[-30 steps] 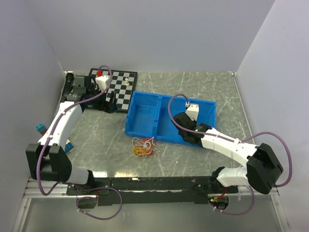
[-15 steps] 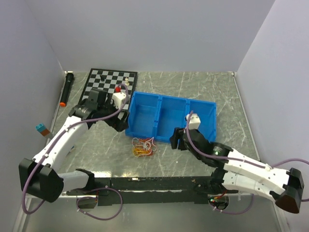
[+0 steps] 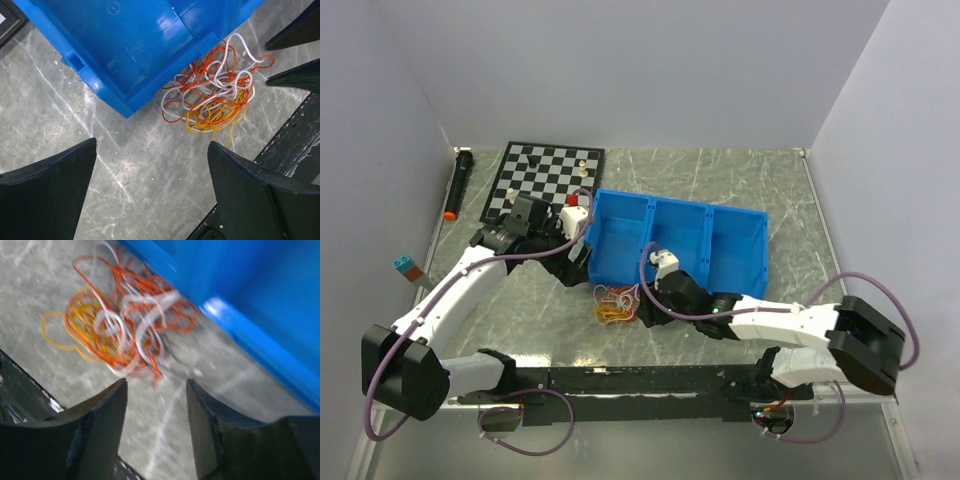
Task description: Untangle the cables
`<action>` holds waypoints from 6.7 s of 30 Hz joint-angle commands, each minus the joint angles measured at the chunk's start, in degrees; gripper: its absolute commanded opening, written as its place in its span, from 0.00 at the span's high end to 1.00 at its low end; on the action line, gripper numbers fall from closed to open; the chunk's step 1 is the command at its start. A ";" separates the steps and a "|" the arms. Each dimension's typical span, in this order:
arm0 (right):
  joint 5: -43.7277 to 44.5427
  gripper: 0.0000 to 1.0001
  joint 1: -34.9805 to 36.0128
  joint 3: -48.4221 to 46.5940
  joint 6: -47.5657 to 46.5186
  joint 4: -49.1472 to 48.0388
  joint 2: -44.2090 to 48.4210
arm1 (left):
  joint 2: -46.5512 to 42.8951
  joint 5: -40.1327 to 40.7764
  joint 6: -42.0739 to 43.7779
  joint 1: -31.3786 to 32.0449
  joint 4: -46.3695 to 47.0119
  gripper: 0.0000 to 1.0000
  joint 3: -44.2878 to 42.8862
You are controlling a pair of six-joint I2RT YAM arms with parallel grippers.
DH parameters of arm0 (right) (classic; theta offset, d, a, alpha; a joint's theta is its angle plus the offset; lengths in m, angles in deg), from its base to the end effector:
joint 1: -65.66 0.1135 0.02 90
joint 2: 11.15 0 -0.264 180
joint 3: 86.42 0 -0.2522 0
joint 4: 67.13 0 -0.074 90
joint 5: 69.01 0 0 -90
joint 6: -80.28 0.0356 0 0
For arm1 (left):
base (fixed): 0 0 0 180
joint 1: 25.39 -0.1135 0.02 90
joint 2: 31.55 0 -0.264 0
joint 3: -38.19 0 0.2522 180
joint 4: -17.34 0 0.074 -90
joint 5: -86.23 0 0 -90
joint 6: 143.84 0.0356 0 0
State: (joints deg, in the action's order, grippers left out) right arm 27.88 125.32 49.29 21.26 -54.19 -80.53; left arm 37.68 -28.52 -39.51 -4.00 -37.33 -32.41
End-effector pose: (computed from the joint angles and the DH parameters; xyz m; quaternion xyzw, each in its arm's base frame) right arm 0.1257 0.2063 0.1863 -0.1967 0.8758 0.2730 0.3459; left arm 0.2199 -0.1022 0.2811 0.3486 0.8617 -0.2220 0.2944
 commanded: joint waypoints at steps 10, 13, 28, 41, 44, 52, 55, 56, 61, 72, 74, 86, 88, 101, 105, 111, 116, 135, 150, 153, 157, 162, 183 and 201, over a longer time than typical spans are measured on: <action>-6.45 1.00 2.48 -1.48 -1.45 -3.06 -1.82 | 1.25 0.41 1.41 1.29 4.61 0.03 2.00; -11.02 1.00 3.62 1.51 -0.75 0.45 2.66 | 1.87 0.67 1.58 3.30 4.69 0.03 1.73; -6.91 1.00 5.20 2.93 7.33 25.50 10.59 | 9.95 5.86 0.09 16.93 8.82 0.03 0.86; -1.45 0.98 5.29 3.54 9.71 25.17 12.08 | 16.64 -7.84 3.34 20.71 9.00 0.18 -1.17; -1.18 0.97 5.29 4.15 9.89 24.38 12.34 | 17.16 -9.26 2.64 20.71 9.62 0.18 -0.91; -0.39 0.97 5.29 4.95 9.97 23.76 13.92 | 19.27 -13.66 5.01 20.89 7.42 0.29 0.06; -0.30 0.97 5.29 5.30 10.15 23.41 14.80 | 20.67 -13.04 4.83 20.98 8.38 0.35 0.76; -0.30 0.97 5.29 5.47 10.24 23.41 15.15 | 21.03 -13.30 4.92 20.98 8.82 0.37 0.94; 0.40 0.97 5.38 6.00 10.59 24.11 17.35 | 23.49 -14.36 5.97 21.68 8.56 0.51 1.12; 0.22 0.98 5.38 6.18 11.12 23.85 17.35 | 22.09 -12.69 6.50 21.94 6.99 0.99 0.06; 0.57 0.97 5.38 5.83 11.29 24.63 17.62 | 19.82 -11.82 6.50 21.94 5.49 0.99 -0.38; 2.95 0.68 5.56 6.53 13.75 28.68 22.36 | 8.73 -8.38 10.37 15.62 -0.14 0.99 4.45; 3.73 0.59 5.56 5.74 13.84 28.86 21.66 | 8.73 -7.42 9.93 15.61 0.56 0.99 4.63; 3.03 0.46 14.60 -4.27 1.47 14.02 13.42 | 11.28 -6.01 8.26 15.61 2.14 0.99 4.37; 3.65 0.46 16.45 -7.35 -3.73 9.88 5.77 | 12.07 -5.75 8.35 15.61 2.58 0.99 4.46; 4.00 0.47 16.72 -9.11 -7.16 5.22 -0.74 | 13.03 -5.83 8.35 15.61 2.50 0.99 4.19; 4.27 0.49 16.72 -9.82 -7.78 3.99 -4.88 | 13.39 -5.75 8.26 15.53 2.41 0.99 4.02; 7.25 1.00 16.72 -5.16 -3.48 5.56 0.21 | 13.30 -4.25 7.91 15.61 2.67 0.99 4.46; 6.02 0.57 16.72 -6.65 -10.15 2.84 -4.70 | 14.26 -3.28 7.73 15.53 3.99 0.99 4.63; 6.46 0.58 16.63 -7.44 -10.68 1.70 -6.81 | 14.70 -3.72 7.65 15.61 3.99 0.99 4.46; 7.52 0.61 16.45 -7.45 -10.77 -0.48 -7.70 | 15.23 -3.81 7.73 15.53 3.99 0.99 4.46; 7.70 0.70 16.28 -7.45 -11.21 -1.55 -7.52 | 15.58 -3.81 7.91 15.53 4.08 0.99 4.63; 10.42 1.00 16.45 -2.26 -5.58 4.95 4.51 | 15.32 -2.41 7.65 15.53 4.34 0.99 4.81; 35.01 1.00 17.95 -4.19 15.24 40.44 45.48 | 3.11 6.29 13.88 8.94 -7.34 0.99 4.63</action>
State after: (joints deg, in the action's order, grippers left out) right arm 53.94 142.82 47.94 30.40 -25.05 -36.45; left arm 45.46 -25.72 -28.67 5.84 -40.11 -27.80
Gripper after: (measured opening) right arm 0.007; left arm 0.026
